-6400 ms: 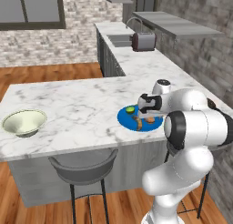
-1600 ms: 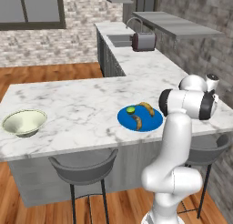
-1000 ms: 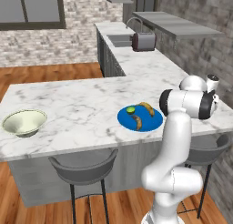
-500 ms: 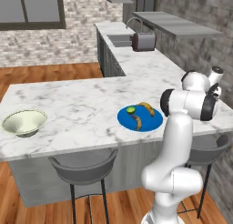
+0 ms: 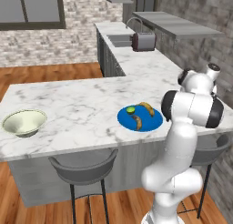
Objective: Take the fruits from the plate on the dining counter and place two fruits in each bowl.
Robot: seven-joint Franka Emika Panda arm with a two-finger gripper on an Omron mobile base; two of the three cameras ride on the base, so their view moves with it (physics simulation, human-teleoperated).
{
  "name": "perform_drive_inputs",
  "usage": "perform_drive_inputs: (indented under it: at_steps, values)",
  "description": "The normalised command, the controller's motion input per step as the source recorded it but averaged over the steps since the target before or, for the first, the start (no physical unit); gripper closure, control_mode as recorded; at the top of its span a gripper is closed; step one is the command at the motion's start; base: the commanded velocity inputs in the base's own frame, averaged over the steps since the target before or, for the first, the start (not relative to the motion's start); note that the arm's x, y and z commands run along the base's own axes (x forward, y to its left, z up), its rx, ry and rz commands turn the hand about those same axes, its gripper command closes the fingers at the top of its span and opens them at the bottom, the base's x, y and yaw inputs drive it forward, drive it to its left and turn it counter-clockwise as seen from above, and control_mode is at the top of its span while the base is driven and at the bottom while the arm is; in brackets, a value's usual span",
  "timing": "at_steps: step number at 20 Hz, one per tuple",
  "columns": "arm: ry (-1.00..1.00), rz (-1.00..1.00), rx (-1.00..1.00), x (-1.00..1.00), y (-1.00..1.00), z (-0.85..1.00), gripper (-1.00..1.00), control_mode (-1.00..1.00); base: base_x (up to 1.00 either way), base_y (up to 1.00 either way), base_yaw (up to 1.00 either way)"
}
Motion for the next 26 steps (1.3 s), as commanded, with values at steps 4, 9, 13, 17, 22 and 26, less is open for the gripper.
perform_drive_inputs:
  at_steps: [4, 9, 13, 17, 22, 26]
  values:
    - [0.05, 0.18, -0.06, -0.02, 1.0, 0.19, -1.0, -1.0, 0.0, 0.0, 0.0]
    - [0.05, 0.21, -0.02, 0.01, 0.84, 0.13, -1.0, -1.0, 0.0, 0.0, 0.0]
    - [0.01, 0.13, -0.02, 0.21, 0.4, -0.03, -1.0, -1.0, 0.0, 0.0, 0.0]
    - [0.06, 0.06, 0.0, 0.29, 0.35, -0.14, -1.0, -1.0, 0.0, 0.0, 0.0]
    - [0.07, 0.1, 0.0, 0.61, 0.38, -0.25, -1.0, -1.0, 0.0, 0.0, 0.0]
    - [0.15, 0.14, 0.0, 0.32, 0.23, -0.42, -1.0, -1.0, 0.0, 0.0, 0.0]
